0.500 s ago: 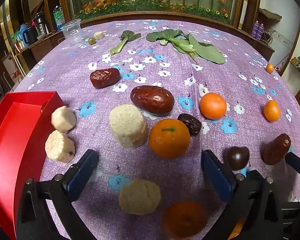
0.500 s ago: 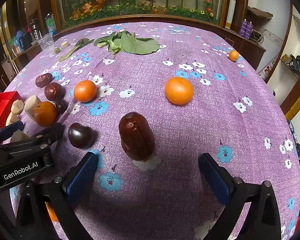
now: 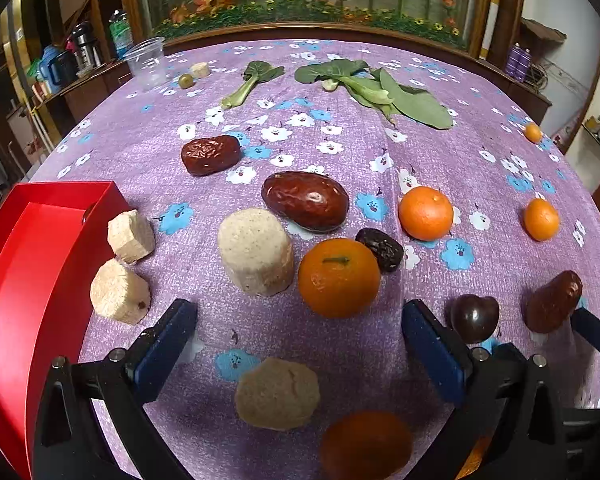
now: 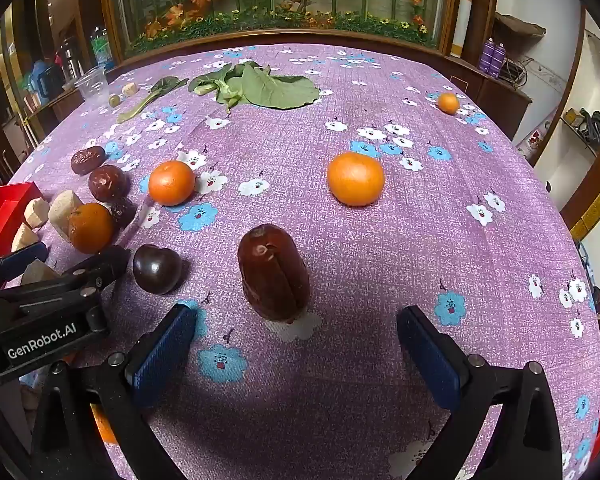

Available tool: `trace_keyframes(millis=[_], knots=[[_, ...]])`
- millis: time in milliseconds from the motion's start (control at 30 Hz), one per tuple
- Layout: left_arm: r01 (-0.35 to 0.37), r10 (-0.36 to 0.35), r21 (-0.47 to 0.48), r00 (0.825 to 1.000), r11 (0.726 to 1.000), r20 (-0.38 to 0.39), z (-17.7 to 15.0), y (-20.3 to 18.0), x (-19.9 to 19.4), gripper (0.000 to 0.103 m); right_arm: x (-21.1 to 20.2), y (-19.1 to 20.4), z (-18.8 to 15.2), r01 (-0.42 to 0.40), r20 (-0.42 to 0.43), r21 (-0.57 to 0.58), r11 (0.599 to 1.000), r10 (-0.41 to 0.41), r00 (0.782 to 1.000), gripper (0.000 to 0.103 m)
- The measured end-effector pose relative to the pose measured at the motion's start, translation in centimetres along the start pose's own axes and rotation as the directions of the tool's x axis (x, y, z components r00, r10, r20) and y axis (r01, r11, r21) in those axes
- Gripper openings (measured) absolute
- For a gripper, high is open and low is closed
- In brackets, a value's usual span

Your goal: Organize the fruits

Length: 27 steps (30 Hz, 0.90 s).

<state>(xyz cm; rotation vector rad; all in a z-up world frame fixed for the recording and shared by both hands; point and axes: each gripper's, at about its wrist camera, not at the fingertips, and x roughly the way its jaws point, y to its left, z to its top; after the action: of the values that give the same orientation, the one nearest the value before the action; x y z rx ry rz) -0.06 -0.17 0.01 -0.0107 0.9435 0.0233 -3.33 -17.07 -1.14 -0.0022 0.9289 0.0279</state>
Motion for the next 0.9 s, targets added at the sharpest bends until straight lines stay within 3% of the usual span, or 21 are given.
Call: trace_keyframes(millis=[233, 633, 767, 900], knots=[[0.055, -0.050, 0.063, 0.996, 0.996, -0.080, 0.6, 0.0, 0.4, 0.103, -0.1, 0.0, -0.2, 0.006, 0.000, 0.011, 1.000, -0.006, 1.000, 0.103], [0.094, -0.087, 0.071, 0.992, 0.993, -0.086, 0.2, 1.1, -0.6, 0.102, -0.3, 0.5, 0.0, 0.017, -0.019, -0.015, 1.000, -0.017, 1.000, 0.102], [0.055, -0.058, 0.071, 0.998, 0.996, 0.038, -0.3, 2.8, -4.4, 0.102, -3.6, 0.9, -0.2, 0.052, 0.084, -0.007, 0.999, -0.052, 0.995, 0.096], [0.035, -0.041, 0.035, 0.982, 0.999, 0.187, -0.7, 4.9, -9.2, 0.102, -7.5, 1.7, -0.7, 0.058, 0.183, -0.004, 0.998, -0.057, 0.981, 0.096]])
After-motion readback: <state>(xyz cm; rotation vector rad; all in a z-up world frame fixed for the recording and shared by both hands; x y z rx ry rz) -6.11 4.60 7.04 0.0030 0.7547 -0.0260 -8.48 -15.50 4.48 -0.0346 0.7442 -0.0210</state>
